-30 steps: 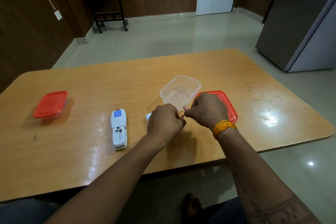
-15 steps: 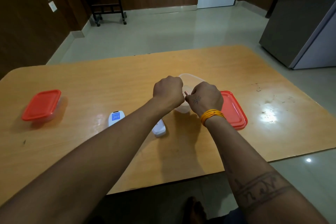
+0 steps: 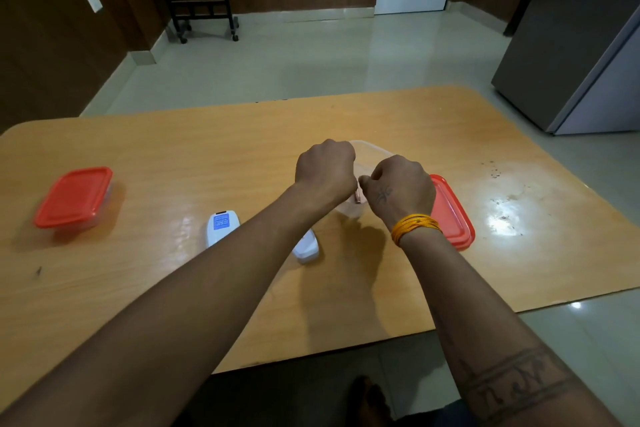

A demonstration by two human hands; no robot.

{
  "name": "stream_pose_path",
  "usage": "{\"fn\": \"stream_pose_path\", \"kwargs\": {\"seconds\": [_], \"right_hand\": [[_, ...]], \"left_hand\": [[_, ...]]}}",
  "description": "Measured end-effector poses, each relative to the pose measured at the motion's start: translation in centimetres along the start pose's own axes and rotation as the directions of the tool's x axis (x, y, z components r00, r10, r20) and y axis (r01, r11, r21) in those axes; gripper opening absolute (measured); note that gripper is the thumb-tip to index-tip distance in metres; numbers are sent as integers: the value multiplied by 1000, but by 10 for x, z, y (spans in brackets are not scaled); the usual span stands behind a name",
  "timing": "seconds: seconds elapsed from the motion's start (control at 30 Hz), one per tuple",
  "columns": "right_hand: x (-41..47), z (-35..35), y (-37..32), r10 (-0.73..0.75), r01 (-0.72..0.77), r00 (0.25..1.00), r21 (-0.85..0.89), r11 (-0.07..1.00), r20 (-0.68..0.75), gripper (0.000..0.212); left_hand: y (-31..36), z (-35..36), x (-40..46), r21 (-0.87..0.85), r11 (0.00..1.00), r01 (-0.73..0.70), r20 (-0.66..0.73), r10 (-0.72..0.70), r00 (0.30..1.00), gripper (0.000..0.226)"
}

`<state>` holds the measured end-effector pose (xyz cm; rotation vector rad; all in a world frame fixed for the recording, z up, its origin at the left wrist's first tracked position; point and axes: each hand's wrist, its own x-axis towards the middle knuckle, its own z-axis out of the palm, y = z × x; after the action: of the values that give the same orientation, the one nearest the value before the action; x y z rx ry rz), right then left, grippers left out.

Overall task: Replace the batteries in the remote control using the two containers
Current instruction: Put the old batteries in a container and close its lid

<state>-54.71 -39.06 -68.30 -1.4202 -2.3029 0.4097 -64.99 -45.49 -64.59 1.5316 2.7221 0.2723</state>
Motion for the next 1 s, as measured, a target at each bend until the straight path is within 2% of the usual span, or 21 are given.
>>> {"fn": "stream_pose_path", "kwargs": {"seconds": [0.13, 0.23, 0.33, 0.4, 0.5, 0.57, 0.7, 0.8, 0.9, 1.0], "right_hand": [[-10, -24, 3, 28, -14, 994, 125, 992, -107, 24], [-20, -38, 19, 89, -59, 984, 185, 981, -158, 24], [-24, -47, 43, 175, -144, 975, 216, 966, -133, 23], [-24, -51, 58, 249, -221, 963, 225, 949, -103, 27], [-24, -50, 77, 294, -279, 954, 191, 941, -59, 36], [-25, -47, 85, 310, -303, 951, 171, 938, -16, 41], [-25, -44, 95, 352, -355, 934, 238, 904, 58, 46], [-22, -47, 104, 390, -389, 919, 296, 873, 56, 41], [-20, -53, 107, 434, -441, 894, 377, 815, 107, 28], [-25, -59, 95, 413, -402, 907, 451, 797, 80, 19]], "left_hand": [[6, -3, -27, -243, 970, 26, -109, -54, 993, 28], [24, 3, -59, -473, 881, 14, -169, -107, 980, 24], [48, 21, -79, -630, 776, 27, -111, -124, 986, 21], [65, 33, -88, -694, 717, 69, -16, -111, 994, 33], [87, 45, -91, -751, 627, 207, 168, -122, 978, 59], [96, 48, -90, -769, 580, 268, 230, -140, 963, 65], [104, 47, -88, -766, 570, 298, 257, -153, 954, 53], [104, 45, -88, -769, 565, 301, 251, -167, 953, 56], [99, 44, -86, -754, 581, 308, 275, -148, 950, 47], [93, 46, -81, -778, 549, 306, 293, -114, 949, 56]]}}
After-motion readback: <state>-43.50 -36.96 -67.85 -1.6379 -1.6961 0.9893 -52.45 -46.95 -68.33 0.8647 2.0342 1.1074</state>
